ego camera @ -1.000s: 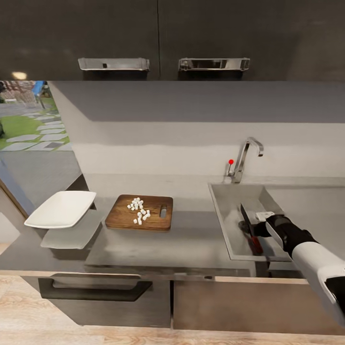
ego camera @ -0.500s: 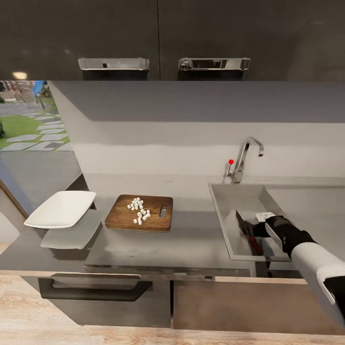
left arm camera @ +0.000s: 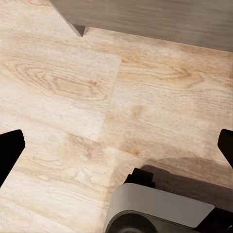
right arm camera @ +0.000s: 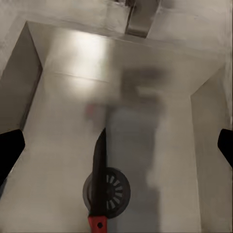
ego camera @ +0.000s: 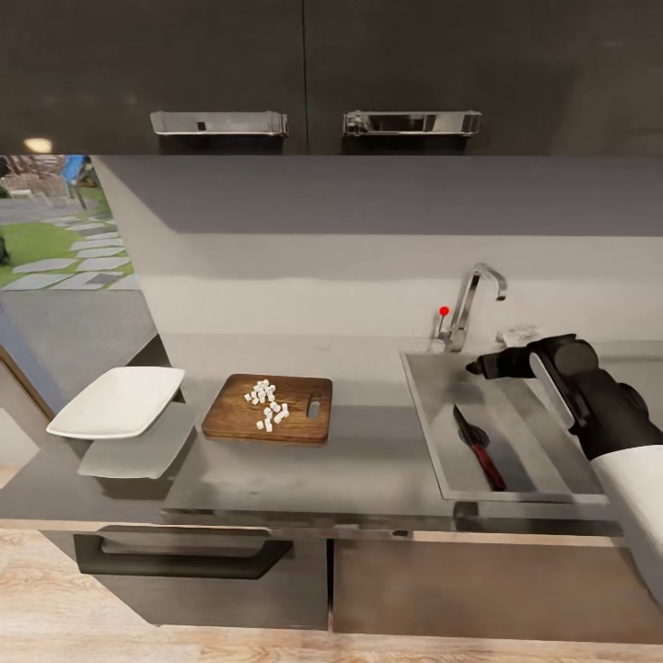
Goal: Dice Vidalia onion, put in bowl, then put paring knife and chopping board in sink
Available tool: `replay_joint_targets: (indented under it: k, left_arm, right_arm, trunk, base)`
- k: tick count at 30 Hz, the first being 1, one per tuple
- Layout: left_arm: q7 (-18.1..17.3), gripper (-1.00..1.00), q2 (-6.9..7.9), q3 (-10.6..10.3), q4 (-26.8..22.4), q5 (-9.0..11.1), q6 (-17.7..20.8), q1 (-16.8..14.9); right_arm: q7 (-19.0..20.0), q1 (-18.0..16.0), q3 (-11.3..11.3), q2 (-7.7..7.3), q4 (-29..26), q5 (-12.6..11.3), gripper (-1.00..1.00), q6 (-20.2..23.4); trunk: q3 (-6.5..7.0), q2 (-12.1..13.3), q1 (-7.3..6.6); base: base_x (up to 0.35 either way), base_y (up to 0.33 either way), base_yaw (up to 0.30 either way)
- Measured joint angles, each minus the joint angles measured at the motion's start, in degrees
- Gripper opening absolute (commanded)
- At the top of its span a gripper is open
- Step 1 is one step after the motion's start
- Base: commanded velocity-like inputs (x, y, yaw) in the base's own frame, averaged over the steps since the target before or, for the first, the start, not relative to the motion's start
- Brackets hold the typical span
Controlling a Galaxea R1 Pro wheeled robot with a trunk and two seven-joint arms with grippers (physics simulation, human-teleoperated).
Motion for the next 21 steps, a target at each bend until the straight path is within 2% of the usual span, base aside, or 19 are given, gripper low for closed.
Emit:
replay_joint_targets:
  k: [5,21]
  left_arm:
    - [0.0,1.0,0.0,0.0,0.02,-0.01,-0.02,-0.01]
    - [-0.02,1.0,0.08,0.0,0.02,-0.01,-0.03,-0.01]
  right_arm:
    - [-0.07,0.02,-0.1,-0.18,-1.87,-0.01,1.0,0.56]
    - [-0.02,0.02,-0.64,-0.29,-0.92,-0.19,1.0,0.44]
  trunk:
    - [0.0,0.0,0.0]
    - [0.0,0.0,0.0]
  base:
    - [0.0,0.147,0.0]
    - [0.0,0.296,0.0]
